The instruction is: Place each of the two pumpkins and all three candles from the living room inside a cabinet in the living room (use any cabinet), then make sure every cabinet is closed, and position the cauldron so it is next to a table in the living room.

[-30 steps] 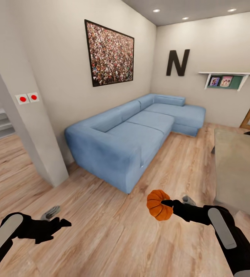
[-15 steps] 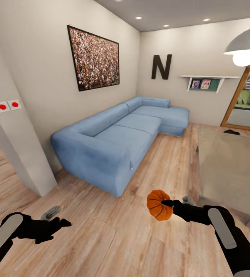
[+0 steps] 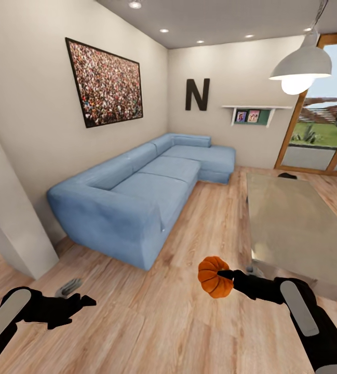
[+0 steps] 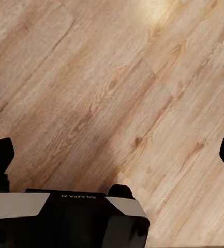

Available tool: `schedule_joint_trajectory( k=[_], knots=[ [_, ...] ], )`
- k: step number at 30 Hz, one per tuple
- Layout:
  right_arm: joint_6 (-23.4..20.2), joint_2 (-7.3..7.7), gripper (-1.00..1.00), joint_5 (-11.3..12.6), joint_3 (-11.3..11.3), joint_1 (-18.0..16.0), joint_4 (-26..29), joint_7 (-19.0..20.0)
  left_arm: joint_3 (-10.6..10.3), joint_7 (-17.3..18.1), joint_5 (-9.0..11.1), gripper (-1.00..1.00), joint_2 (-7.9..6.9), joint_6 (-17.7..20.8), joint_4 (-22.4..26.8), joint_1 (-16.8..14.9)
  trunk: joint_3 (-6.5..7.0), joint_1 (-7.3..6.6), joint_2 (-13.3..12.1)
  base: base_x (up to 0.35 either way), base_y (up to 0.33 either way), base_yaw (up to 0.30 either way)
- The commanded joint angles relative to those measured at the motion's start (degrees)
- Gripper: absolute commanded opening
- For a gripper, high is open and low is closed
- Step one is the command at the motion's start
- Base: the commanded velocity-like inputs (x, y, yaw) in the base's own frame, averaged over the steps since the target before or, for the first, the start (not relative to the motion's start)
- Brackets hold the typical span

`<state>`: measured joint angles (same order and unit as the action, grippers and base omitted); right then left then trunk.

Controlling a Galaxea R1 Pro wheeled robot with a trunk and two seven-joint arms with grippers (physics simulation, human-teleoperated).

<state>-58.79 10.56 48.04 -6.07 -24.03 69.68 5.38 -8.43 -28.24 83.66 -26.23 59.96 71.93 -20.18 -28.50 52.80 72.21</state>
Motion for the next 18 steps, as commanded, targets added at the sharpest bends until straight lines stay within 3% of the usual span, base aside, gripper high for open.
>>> schedule_joint_trajectory(
  k=[1, 18],
  knots=[
    [-0.3, -0.01, -1.0, -0.4, -0.1, 0.0, -0.2, 0.5, -0.1, -0.6, 0.6, 1.0, -0.07, 0.0, 0.1, 0.0, 0.01, 0.0, 0.0, 0.0, 0.0, -0.218],
    [-0.2, -0.01, -1.0, -0.5, -0.1, -0.1, -1.1, 0.5, -0.1, -0.6, 0.6, 1.0, -0.08, 0.0, 0.1, 0.0, 1.16, 0.0, 0.0, 0.0, 0.0, -0.218]
  ],
)
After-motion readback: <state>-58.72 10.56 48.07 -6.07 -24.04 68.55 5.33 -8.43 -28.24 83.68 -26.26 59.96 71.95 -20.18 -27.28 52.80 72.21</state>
